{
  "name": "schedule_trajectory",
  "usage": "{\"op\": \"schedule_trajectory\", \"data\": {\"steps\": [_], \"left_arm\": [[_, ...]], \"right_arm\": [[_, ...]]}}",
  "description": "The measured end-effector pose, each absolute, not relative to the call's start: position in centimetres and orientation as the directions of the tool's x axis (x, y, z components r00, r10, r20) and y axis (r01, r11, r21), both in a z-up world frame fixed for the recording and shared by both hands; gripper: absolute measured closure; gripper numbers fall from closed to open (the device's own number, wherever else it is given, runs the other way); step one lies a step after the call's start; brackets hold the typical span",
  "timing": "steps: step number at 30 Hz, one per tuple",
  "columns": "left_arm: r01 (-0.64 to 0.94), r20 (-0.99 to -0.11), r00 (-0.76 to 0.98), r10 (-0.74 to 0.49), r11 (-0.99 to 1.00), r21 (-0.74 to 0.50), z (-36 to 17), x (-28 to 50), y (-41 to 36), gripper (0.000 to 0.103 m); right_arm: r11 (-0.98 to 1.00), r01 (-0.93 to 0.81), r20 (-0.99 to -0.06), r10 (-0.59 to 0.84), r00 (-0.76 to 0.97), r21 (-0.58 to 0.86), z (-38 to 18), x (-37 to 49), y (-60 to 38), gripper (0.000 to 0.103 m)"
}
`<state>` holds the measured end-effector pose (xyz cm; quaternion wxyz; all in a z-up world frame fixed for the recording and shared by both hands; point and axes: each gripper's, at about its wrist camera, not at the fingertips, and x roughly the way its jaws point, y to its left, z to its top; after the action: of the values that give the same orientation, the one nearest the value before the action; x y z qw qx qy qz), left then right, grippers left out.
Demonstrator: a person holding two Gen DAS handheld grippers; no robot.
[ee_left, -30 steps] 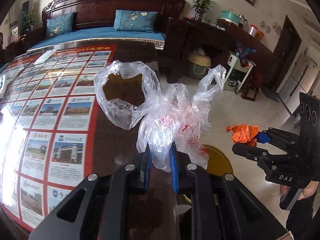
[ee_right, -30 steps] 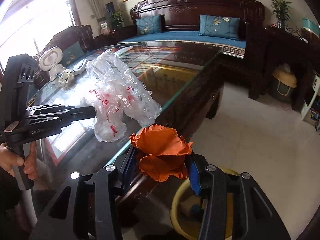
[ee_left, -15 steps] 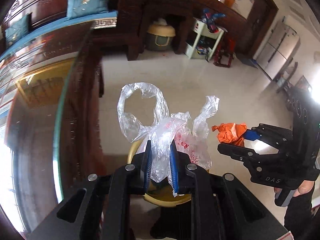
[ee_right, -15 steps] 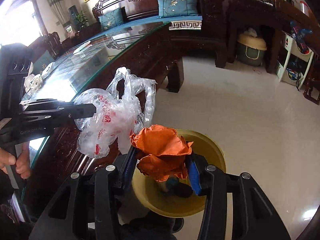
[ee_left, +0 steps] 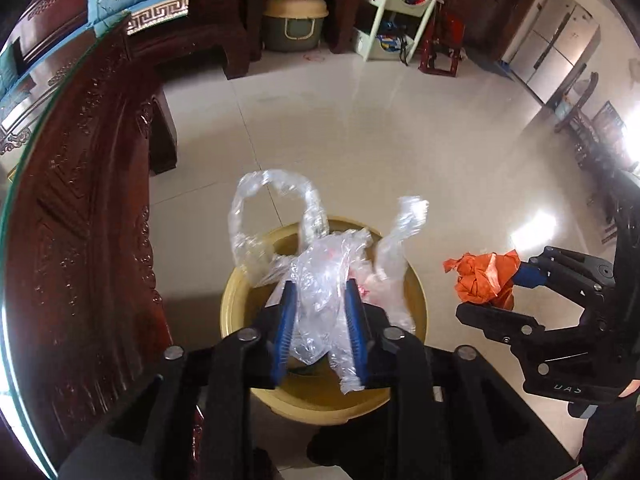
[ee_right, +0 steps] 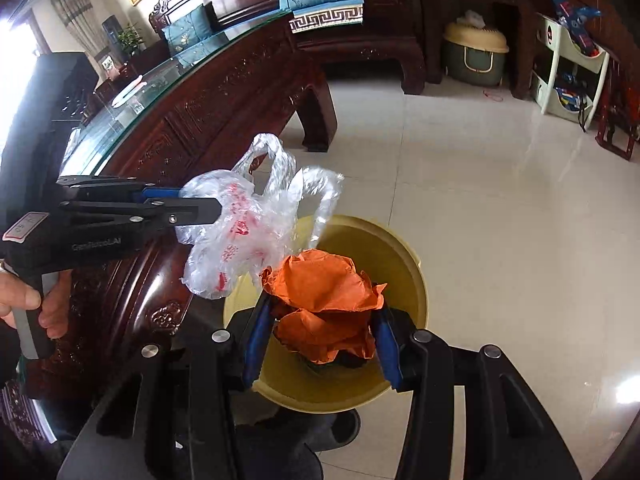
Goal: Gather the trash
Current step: 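Carry both items over the bucket and open the left tool to drop the bag, then open the right tool to drop the orange paper into the bucket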
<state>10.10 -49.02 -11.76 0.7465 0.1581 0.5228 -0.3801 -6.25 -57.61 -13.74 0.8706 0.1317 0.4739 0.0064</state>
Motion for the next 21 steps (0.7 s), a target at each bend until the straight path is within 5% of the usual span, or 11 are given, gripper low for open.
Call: {"op": "schedule_trajectory", "data": {"steps": [2,21], "left_arm": [[0.731,-0.906,0.162,-0.391,0.664,-0.156,-12.2,10.2,-49.2,0.058],[0.704,-0.915,0.176,-0.364,0.696,-0.142,-12.7,10.2,-47.0,0.055]], "right_arm": [[0.963,0.119,-0.826,0.141,0.546,0.243,-14.2,-6.0,-58.0,0.058],[0.963,0.083,-0.843,0.179,0.507,0.255,-15.7,-4.2,-57.4,0.057]]}}
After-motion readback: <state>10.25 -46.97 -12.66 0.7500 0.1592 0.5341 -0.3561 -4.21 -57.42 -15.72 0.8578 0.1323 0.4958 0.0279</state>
